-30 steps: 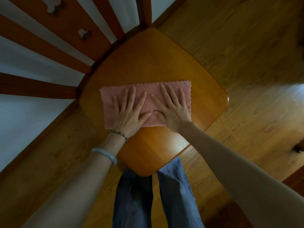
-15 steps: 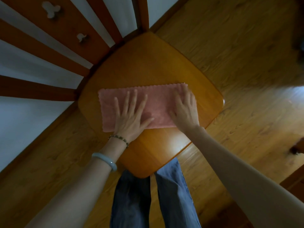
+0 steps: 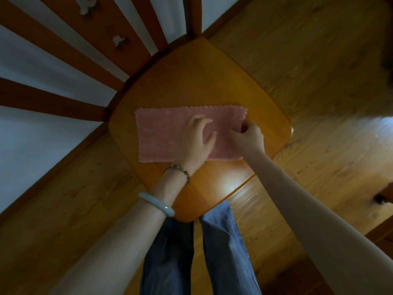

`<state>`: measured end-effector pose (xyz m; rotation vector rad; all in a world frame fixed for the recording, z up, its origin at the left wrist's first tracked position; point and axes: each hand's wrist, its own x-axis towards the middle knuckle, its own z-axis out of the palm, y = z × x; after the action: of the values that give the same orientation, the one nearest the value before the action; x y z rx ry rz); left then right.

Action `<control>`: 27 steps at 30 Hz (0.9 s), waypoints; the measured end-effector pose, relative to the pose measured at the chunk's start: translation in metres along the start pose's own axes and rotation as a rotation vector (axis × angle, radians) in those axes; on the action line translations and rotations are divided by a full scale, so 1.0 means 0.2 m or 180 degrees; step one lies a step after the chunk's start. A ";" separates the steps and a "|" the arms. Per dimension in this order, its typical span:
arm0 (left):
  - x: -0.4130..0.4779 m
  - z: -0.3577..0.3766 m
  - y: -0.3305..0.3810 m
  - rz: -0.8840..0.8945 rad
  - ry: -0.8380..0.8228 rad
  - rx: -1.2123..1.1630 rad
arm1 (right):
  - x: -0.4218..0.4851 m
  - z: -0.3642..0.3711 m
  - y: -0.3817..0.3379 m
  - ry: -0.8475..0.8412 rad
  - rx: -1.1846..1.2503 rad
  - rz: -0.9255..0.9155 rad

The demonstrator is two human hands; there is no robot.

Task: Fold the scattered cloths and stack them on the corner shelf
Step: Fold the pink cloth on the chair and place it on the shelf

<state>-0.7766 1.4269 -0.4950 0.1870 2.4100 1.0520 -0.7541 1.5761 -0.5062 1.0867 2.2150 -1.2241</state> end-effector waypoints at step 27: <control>-0.07 -0.50 -0.44 -0.1200 0.0451 -0.0594 | -0.32 0.21 -0.08 -0.0575 0.0244 -0.0887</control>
<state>-0.8086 1.2967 -0.4955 -0.4029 2.3241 1.1292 -0.7269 1.5068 -0.4800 0.6770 2.2468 -1.4689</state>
